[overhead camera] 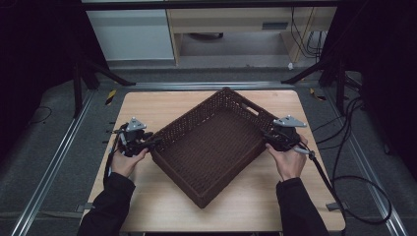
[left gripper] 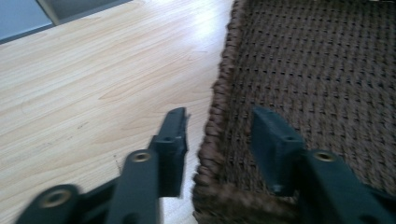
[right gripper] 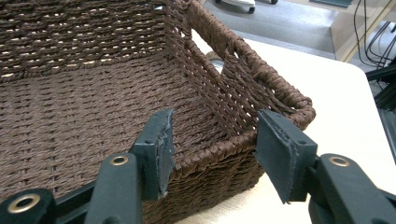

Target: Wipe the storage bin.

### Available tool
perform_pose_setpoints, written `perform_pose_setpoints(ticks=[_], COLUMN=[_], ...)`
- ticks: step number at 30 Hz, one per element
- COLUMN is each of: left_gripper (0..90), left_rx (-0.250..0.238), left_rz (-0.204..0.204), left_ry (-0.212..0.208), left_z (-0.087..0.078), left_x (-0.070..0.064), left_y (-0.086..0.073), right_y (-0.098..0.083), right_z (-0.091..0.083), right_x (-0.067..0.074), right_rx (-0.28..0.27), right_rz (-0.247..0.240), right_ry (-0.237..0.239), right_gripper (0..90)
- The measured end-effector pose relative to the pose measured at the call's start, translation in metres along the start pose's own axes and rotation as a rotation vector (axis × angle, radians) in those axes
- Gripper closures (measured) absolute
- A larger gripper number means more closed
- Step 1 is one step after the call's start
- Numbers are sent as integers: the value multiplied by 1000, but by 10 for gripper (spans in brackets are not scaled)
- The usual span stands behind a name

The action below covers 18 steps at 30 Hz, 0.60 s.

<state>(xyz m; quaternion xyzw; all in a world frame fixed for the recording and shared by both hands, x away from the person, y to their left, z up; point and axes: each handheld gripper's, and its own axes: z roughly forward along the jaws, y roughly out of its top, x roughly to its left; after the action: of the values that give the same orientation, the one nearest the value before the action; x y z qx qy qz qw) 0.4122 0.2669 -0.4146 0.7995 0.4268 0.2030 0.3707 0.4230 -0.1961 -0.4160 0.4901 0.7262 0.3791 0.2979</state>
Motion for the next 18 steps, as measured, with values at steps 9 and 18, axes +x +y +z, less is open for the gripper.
perform_pose_setpoints(ticks=[9,18], left_gripper=[557,506], left_rx=[3,-18], left_rz=[10,-2], left_ry=[-3,0], left_z=[-8,-14], left_x=[-14,-18], left_y=[-7,-3], right_y=[1,-4], right_z=[-19,-9], right_x=[12,25], right_rx=[-4,16], right_rz=[-41,-11], right_ry=[77,120], right_gripper=[413,463])
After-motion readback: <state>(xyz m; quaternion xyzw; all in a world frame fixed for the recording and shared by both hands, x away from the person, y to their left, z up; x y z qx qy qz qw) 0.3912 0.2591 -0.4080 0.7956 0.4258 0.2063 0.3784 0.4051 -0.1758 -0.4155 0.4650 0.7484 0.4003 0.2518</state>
